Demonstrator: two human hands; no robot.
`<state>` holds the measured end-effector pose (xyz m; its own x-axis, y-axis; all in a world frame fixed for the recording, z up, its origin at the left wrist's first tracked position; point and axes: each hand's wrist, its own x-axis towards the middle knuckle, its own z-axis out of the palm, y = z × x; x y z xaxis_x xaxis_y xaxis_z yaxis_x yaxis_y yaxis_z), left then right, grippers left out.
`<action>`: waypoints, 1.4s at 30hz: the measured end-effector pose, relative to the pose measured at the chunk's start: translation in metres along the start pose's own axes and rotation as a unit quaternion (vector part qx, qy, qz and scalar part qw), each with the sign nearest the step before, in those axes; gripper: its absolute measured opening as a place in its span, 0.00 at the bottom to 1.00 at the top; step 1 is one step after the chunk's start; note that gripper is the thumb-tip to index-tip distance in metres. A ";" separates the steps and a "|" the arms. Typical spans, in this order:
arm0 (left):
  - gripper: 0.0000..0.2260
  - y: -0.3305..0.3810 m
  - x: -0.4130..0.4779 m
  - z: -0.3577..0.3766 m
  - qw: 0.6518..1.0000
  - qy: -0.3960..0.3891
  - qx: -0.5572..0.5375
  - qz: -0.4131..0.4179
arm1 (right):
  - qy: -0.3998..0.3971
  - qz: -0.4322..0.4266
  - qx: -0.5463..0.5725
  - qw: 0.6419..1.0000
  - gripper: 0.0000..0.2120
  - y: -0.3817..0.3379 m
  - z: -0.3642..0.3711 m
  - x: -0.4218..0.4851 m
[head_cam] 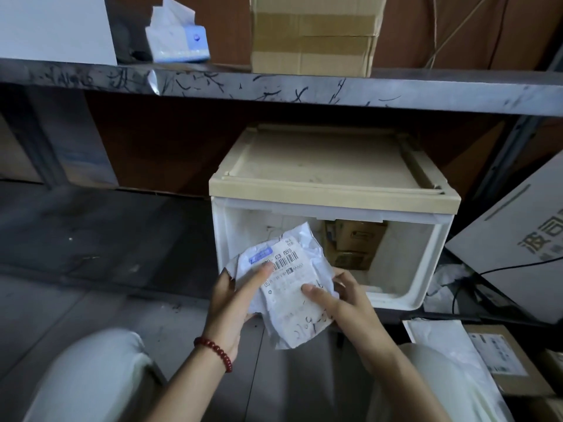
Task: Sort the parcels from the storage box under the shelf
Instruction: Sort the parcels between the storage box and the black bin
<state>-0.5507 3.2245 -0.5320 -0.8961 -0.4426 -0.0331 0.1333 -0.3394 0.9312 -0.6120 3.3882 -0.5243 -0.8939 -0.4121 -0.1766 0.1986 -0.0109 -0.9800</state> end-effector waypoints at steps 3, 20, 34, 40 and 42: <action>0.19 -0.002 0.005 -0.004 0.995 0.085 0.060 0.015 | -0.018 0.008 0.011 1.000 0.17 0.006 0.010 -0.002; 0.31 -0.006 0.003 0.007 0.902 -0.098 0.382 0.175 | 0.001 0.003 0.098 0.995 0.18 0.015 0.001 0.010; 0.05 -0.009 0.015 -0.001 0.887 0.009 0.438 0.143 | 0.074 -0.028 -0.015 0.997 0.11 0.016 -0.004 0.013; 0.10 -0.013 0.018 -0.001 0.949 0.053 0.309 0.039 | 0.047 0.000 0.096 0.994 0.28 0.015 0.000 0.013; 0.11 -0.012 0.019 -0.001 0.967 0.055 0.248 0.012 | 0.026 0.028 0.141 0.989 0.36 0.015 -0.001 0.012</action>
<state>-0.5691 3.2192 -0.5444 -0.8412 -0.5403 -0.0231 -0.0917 0.1004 0.9907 -0.6204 3.3841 -0.5416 -0.8962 -0.3721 -0.2414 0.3458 -0.2454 -0.9056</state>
